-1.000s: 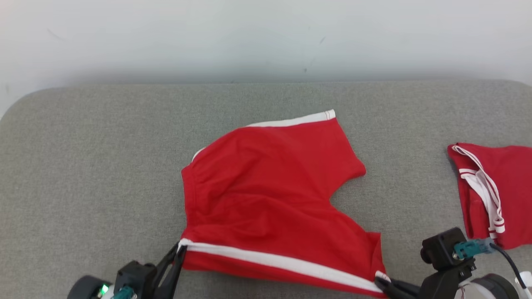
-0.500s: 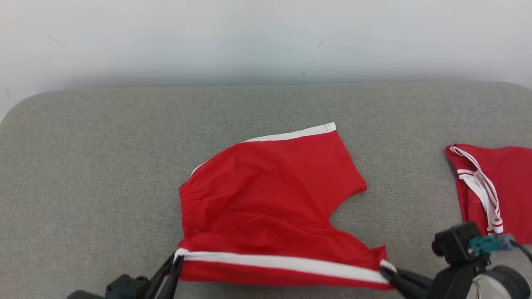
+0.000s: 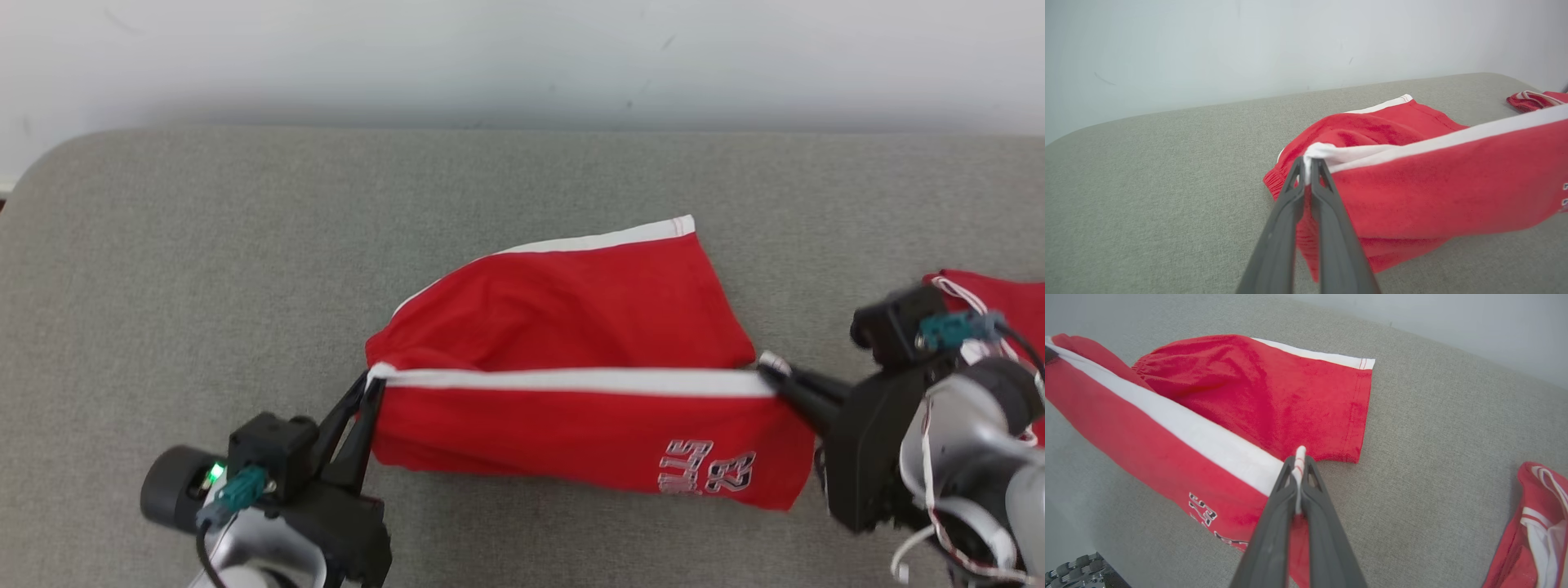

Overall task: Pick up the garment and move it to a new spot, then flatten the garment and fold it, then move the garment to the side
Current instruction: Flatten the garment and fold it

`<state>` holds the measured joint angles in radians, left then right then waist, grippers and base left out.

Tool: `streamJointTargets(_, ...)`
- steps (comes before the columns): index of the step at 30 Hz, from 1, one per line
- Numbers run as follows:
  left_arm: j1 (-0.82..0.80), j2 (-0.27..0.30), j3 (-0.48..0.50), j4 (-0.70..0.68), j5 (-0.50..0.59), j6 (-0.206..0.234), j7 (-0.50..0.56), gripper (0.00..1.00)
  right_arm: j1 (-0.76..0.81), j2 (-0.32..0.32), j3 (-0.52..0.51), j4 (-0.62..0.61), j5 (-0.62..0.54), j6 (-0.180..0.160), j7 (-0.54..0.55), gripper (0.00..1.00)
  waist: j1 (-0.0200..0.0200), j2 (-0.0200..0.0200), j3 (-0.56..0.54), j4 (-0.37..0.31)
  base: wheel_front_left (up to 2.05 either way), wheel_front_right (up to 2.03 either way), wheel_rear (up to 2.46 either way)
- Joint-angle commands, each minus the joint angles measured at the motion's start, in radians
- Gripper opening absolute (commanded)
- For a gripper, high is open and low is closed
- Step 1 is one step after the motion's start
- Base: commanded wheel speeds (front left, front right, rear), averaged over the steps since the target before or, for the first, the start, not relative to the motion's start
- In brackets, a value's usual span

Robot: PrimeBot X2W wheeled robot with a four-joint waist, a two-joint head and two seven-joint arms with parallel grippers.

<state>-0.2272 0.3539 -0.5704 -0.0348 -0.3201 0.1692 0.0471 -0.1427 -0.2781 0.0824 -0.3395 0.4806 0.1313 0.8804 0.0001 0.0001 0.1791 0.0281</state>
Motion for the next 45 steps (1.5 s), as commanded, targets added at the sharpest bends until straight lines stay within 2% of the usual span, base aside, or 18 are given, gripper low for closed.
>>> streamJointTargets(1,-0.045,-0.012,-0.001,0.022,0.005,-0.009,0.007,0.0,-0.061,-0.036,0.02,0.037,-0.016,-0.001,-0.021,0.0,-0.0001,-0.0001,0.032,0.027,0.0,0.0,0.0)
streamJointTargets(12,-0.192,-0.076,-0.002,0.112,-0.018,-0.032,0.02,0.0,-0.293,-0.148,0.128,0.173,-0.064,-0.001,-0.089,0.0,-0.0001,-0.0001,0.102,0.081,0.0,0.0,0.0)
streamJointTargets(19,-0.271,-0.107,0.003,0.163,-0.032,-0.043,0.024,0.0,-0.409,-0.179,0.163,0.235,-0.099,-0.001,-0.091,0.0,-0.0001,-0.0001,0.136,0.104,0.0,0.0,0.0)
streamJointTargets(32,-0.409,-0.166,-0.005,0.273,-0.044,-0.058,0.033,0.0,-0.544,-0.167,0.174,0.336,-0.141,-0.001,-0.12,0.0,-0.0001,-0.0001,0.189,0.114,0.0,0.0,0.0)
streamJointTargets(39,-0.47,-0.189,-0.001,0.35,-0.047,-0.052,0.029,0.0,-0.598,-0.142,0.191,0.4,-0.155,-0.001,-0.172,0.0,-0.0001,-0.0001,0.219,0.114,0.0,0.0,0.0)
streamJointTargets(45,-0.511,-0.204,0.002,0.435,-0.048,-0.047,0.016,0.0,-0.648,-0.123,0.219,0.509,-0.165,-0.001,-0.25,0.0,-0.0001,-0.0001,0.237,0.118,0.0,0.0,0.0)
